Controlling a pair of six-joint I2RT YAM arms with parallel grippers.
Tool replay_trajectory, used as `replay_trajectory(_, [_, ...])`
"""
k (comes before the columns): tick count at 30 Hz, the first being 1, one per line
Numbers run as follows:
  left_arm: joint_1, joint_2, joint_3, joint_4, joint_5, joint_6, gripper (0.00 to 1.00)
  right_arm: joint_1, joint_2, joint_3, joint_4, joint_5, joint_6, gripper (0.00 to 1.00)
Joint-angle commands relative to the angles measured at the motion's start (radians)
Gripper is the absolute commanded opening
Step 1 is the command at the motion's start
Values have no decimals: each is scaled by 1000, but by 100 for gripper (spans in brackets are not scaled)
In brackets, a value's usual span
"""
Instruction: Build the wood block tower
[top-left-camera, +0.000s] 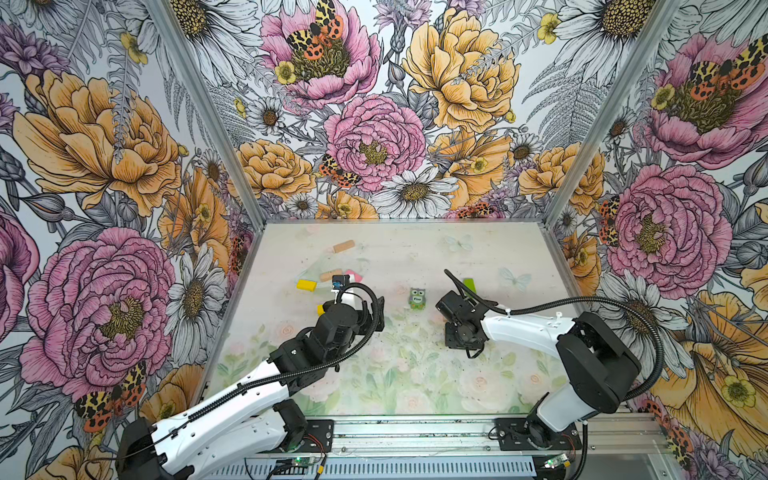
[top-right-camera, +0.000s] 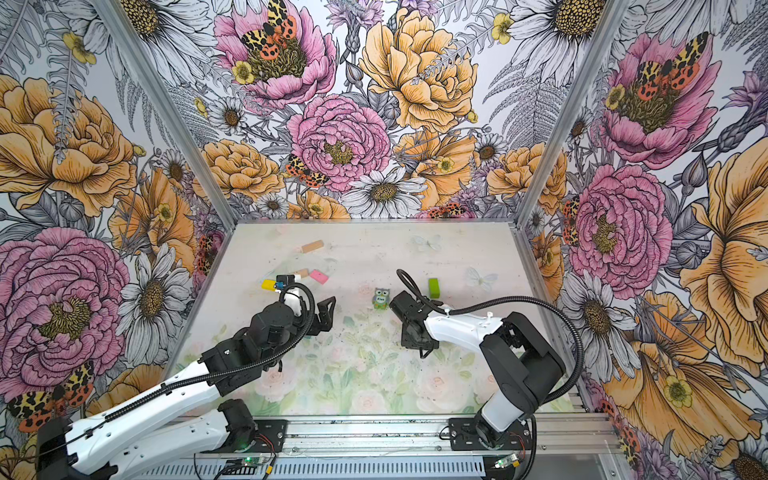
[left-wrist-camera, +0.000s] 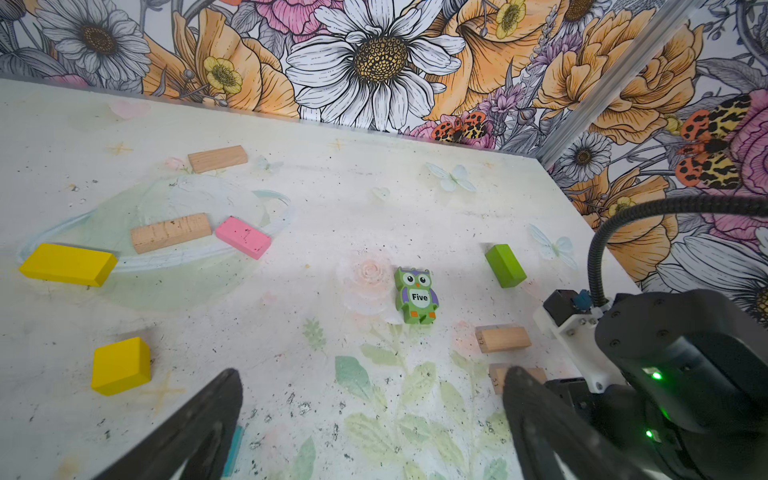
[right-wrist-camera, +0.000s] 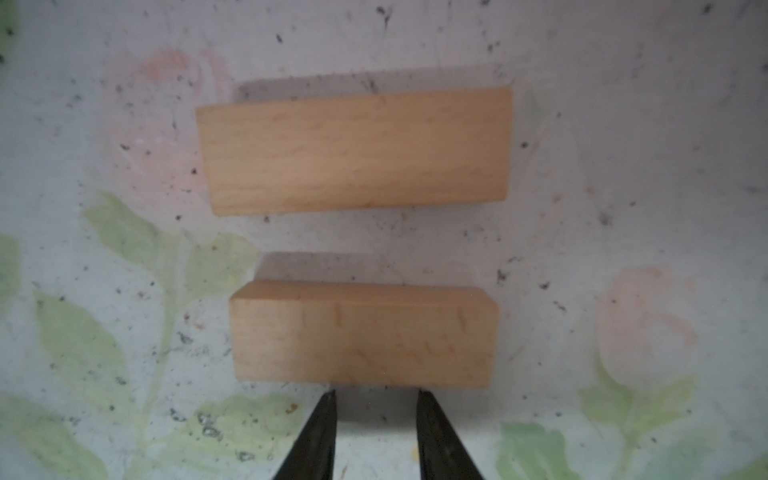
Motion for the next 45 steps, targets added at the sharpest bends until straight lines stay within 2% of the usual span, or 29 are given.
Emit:
replay_trajectory(1, [-7,-13,23,-9,-26,16,99,-8,25,31,19,12,-13,35])
replay_trajectory(10, [-5,2,35,-7,-15,30,99,-38,43,55,19,7,-40,35])
replay_trajectory(20, [-6,-5,11,-20,123,43,99,-60,69,82,19,0,-61,35])
replay_trajectory(45, [-29,21,1,-23,135,23,99,-83,79,103,25,-40,-102,36])
